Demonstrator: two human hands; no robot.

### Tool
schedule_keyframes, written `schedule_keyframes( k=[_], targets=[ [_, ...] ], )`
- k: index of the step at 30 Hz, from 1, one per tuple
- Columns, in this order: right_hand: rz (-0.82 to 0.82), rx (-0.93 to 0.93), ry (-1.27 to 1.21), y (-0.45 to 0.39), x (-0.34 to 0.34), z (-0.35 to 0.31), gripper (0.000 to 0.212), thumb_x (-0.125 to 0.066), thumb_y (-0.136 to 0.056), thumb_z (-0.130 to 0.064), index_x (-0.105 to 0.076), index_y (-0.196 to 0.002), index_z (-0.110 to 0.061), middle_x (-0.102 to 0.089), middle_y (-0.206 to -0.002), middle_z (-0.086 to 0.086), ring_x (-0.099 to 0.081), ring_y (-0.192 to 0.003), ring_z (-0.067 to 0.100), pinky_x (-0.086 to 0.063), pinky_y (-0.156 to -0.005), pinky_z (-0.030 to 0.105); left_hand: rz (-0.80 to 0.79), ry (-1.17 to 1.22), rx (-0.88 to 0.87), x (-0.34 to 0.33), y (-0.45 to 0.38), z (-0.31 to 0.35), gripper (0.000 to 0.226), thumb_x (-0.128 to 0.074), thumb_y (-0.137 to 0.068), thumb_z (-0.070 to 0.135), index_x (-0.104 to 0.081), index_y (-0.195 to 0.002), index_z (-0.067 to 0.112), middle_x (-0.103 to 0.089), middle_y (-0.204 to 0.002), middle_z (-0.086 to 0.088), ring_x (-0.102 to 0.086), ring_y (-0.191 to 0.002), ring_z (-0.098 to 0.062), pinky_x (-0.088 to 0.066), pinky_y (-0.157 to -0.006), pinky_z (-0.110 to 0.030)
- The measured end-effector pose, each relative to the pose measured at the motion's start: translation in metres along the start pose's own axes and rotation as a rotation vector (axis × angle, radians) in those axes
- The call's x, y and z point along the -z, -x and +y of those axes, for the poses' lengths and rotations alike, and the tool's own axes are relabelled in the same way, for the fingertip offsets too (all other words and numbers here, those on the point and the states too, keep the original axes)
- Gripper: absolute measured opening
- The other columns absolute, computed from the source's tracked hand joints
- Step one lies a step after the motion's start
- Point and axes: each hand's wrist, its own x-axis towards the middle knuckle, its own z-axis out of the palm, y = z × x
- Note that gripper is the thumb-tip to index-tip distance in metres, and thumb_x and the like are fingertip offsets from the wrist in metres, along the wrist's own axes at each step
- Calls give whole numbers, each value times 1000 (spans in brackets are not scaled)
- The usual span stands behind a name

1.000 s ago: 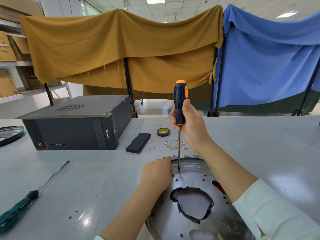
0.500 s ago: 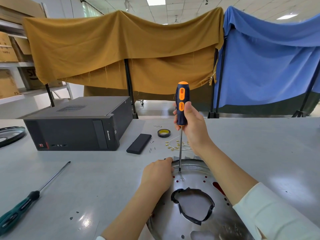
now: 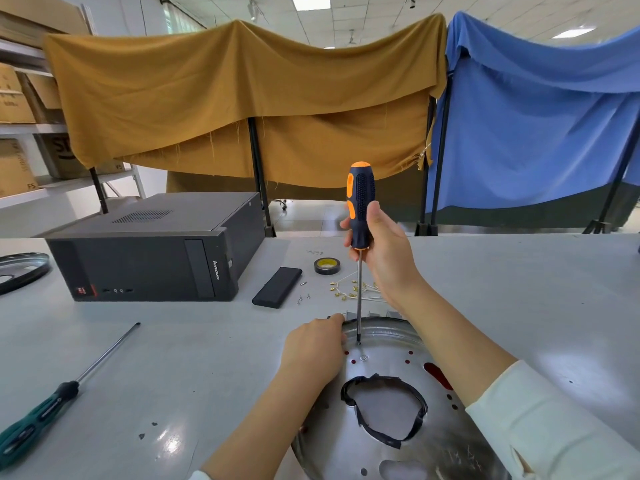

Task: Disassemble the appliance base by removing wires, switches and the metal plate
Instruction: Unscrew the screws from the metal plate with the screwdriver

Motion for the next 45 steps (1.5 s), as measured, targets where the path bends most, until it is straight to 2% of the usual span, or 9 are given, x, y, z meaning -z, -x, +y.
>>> schedule_keyframes(
  k=[3, 6, 11, 19, 24, 31, 34, 38, 45],
  targets=[
    [-32, -8, -6, -1, 2, -1, 34, -49, -91, -43, -47, -110, -15, -53, -79, 3, -48, -60, 11, -36, -48, 22, 6, -7, -4, 1, 0, 0, 15, -37, -95, 20, -47, -108, 20, -63, -105, -8, -58, -95, -33, -36, -64, -32],
    [-19, 25, 74, -1, 3, 1, 26, -61, -90, -28, -44, -105, -16, -54, -73, -5, -48, -61, 12, -39, -49, 22, 0, -6, -5, 1, 0, 0, 14, -37, -96, 21, -47, -107, 19, -63, -105, -9, -58, -95, -33, -36, -64, -32],
    [-29, 16, 21, 0, 4, 2, 20, -46, -97, -33, -55, -104, -16, -57, -78, 0, -49, -66, 16, -37, -52, 26, -5, -11, -4, 0, -1, 0, 18, -38, -96, 20, -47, -111, 20, -63, -106, -9, -58, -96, -33, -37, -65, -32],
    [1, 38, 38, 1, 8, 2, 24, -60, -92, -18, -41, -105, -13, -51, -73, 0, -47, -57, 13, -38, -45, 22, -16, 3, -2, 1, -1, 0, 14, -39, -94, 17, -47, -105, 19, -63, -105, -8, -59, -95, -32, -38, -65, -31],
    [-55, -15, -21, 2, 7, 1, 26, -51, -92, -34, -53, -109, -14, -55, -77, 2, -50, -61, 13, -38, -49, 23, -20, -5, 2, 0, -1, -1, 18, -38, -95, 18, -47, -110, 19, -63, -106, -8, -59, -96, -33, -38, -66, -32],
    [-44, -31, -18, 3, 6, 2, 32, -62, -89, -25, -36, -105, -14, -49, -74, 2, -45, -56, 12, -37, -46, 21, -17, 4, 8, -1, -2, -1, 24, -37, -95, 20, -47, -116, 20, -63, -109, -8, -58, -98, -33, -41, -70, -33],
    [-46, -8, -18, 2, 8, 3, 20, -54, -93, -29, -45, -102, -13, -55, -76, 3, -52, -64, 16, -40, -48, 24, -21, 9, 8, -1, -2, -1, 24, -37, -94, 19, -47, -116, 21, -63, -109, -7, -58, -98, -32, -42, -70, -33],
    [-81, -39, -50, 2, 7, 4, 29, -47, -91, -41, -52, -103, -15, -55, -81, 4, -51, -63, 15, -38, -48, 23, -33, 15, 15, -2, -2, -2, 26, -37, -93, 17, -47, -117, 21, -64, -112, -4, -58, -100, -32, -47, -76, -35],
    [4, -2, -16, 2, 9, 8, 24, -58, -92, -24, -39, -105, -14, -53, -82, 4, -51, -60, 13, -39, -47, 22, -25, 6, 16, -1, -2, 0, 23, -37, -94, 19, -47, -115, 21, -63, -109, -7, -58, -98, -33, -42, -71, -33]
  ],
)
